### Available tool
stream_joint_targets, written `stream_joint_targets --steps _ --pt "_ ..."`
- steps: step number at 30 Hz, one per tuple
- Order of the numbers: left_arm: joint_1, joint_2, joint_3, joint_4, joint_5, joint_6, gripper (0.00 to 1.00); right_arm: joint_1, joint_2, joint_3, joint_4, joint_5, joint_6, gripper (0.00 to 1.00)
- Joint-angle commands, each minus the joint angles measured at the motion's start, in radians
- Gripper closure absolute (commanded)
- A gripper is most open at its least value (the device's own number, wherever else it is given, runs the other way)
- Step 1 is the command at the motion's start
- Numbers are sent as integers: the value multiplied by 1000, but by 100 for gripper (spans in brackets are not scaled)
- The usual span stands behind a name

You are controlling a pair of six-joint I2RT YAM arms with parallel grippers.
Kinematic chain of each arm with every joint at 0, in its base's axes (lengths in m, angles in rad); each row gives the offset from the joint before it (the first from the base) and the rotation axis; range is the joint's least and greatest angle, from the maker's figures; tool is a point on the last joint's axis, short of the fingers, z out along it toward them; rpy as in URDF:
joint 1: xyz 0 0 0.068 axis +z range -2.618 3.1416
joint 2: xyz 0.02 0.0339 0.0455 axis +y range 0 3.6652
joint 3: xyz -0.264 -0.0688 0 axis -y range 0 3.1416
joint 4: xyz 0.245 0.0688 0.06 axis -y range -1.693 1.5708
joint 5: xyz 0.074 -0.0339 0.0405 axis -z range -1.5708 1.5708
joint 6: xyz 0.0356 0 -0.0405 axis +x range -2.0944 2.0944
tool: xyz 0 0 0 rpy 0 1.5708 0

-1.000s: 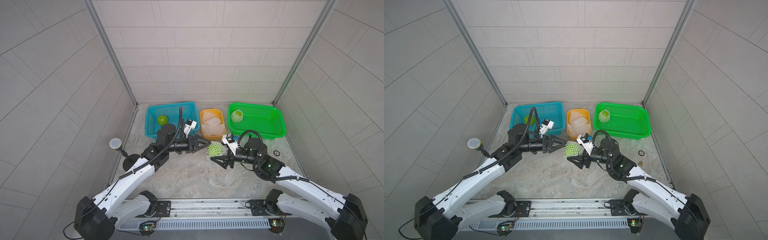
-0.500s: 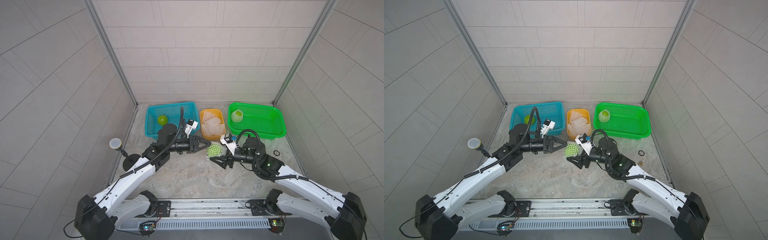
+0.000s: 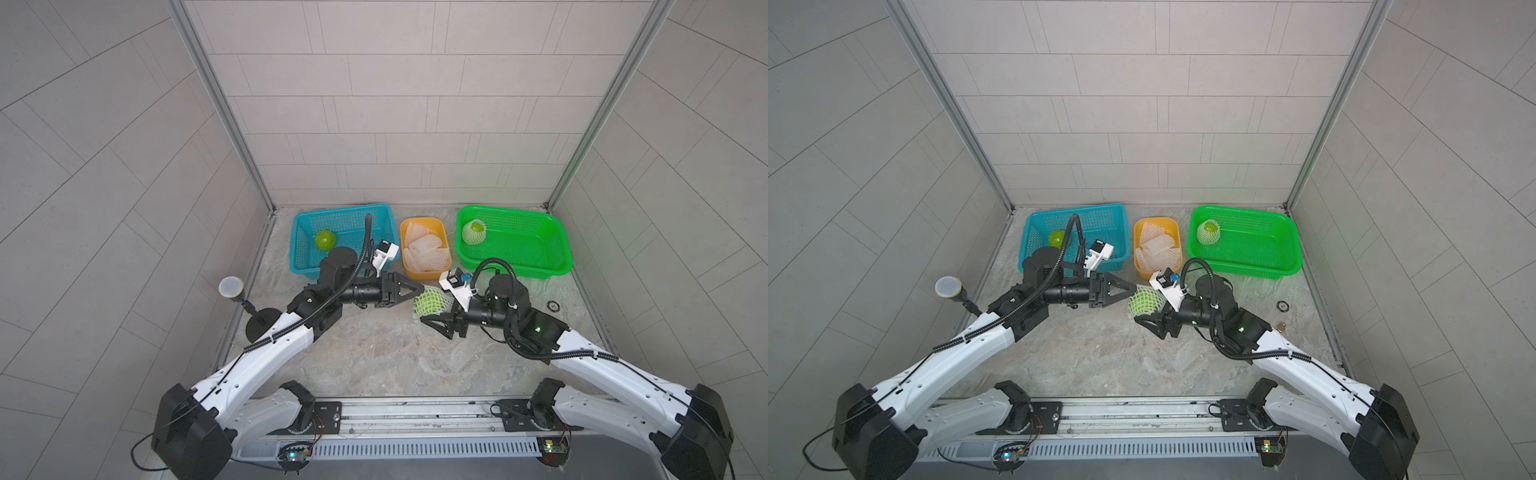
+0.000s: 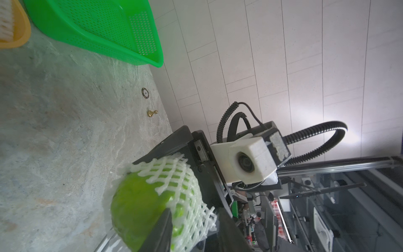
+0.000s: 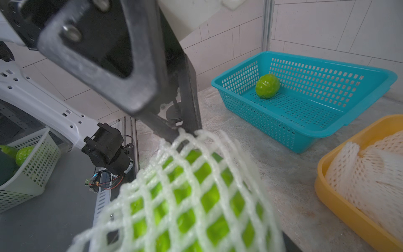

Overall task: Sleeve custard apples in foam nets
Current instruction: Adjust the foam net on the custard apple.

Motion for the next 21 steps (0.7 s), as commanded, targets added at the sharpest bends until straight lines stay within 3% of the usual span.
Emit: stream_joint_targets --steps 1,9,15,21 --pt "-7 7 20 13 9 18 60 13 -5 23 23 -12 -34 22" --pt "-12 30 10 50 10 0 77 32 8 37 8 -14 -48 22" --pt "-13 25 3 49 12 3 99 35 -5 34 7 -3 -41 22" --pt "0 -3 -3 39 5 3 100 23 -53 10 29 21 -13 21"
